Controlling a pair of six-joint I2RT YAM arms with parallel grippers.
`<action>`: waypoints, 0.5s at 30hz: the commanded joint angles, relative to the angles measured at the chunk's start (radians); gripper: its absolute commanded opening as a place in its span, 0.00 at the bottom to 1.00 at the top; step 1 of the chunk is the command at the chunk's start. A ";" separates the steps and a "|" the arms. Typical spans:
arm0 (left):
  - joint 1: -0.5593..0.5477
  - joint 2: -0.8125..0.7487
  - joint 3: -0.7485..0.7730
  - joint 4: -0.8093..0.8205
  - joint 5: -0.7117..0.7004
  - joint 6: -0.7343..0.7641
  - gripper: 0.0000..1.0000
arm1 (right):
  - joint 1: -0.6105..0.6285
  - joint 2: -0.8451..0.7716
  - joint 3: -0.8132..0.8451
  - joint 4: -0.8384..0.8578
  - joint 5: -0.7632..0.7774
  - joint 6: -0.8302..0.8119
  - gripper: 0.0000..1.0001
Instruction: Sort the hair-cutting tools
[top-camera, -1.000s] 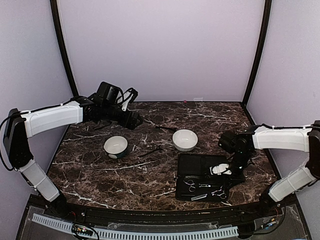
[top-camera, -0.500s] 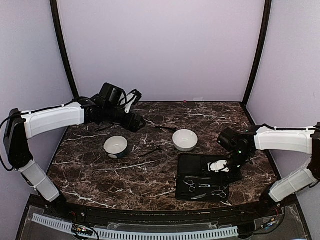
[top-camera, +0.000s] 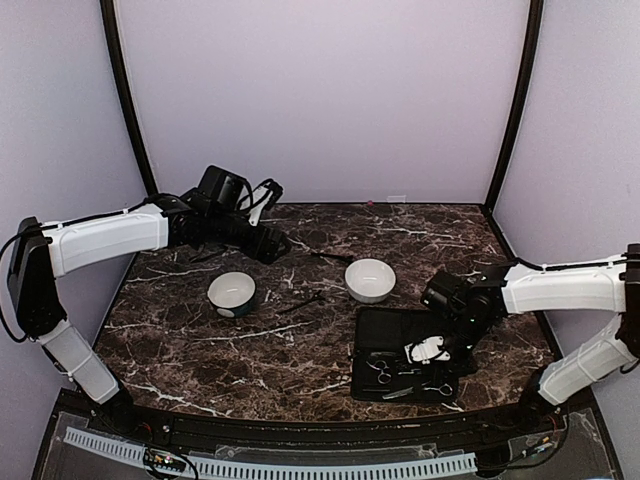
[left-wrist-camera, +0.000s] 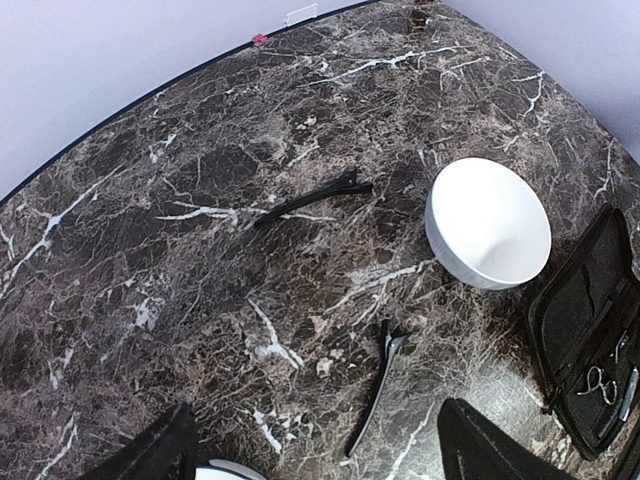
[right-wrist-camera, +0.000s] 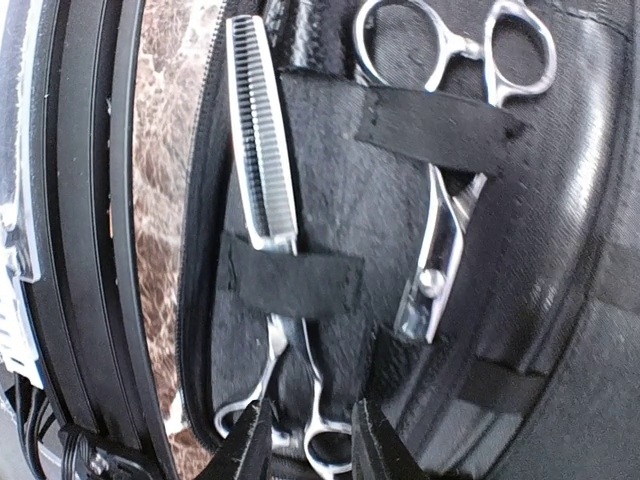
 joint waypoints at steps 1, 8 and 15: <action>-0.006 0.000 0.027 -0.020 0.000 0.015 0.85 | 0.033 0.025 -0.023 0.070 -0.003 0.041 0.26; -0.007 -0.006 0.027 -0.020 0.004 0.018 0.85 | 0.065 0.017 -0.053 0.122 0.021 0.072 0.16; -0.007 -0.001 0.027 -0.022 0.009 0.018 0.85 | 0.066 -0.020 -0.079 0.099 0.060 0.080 0.00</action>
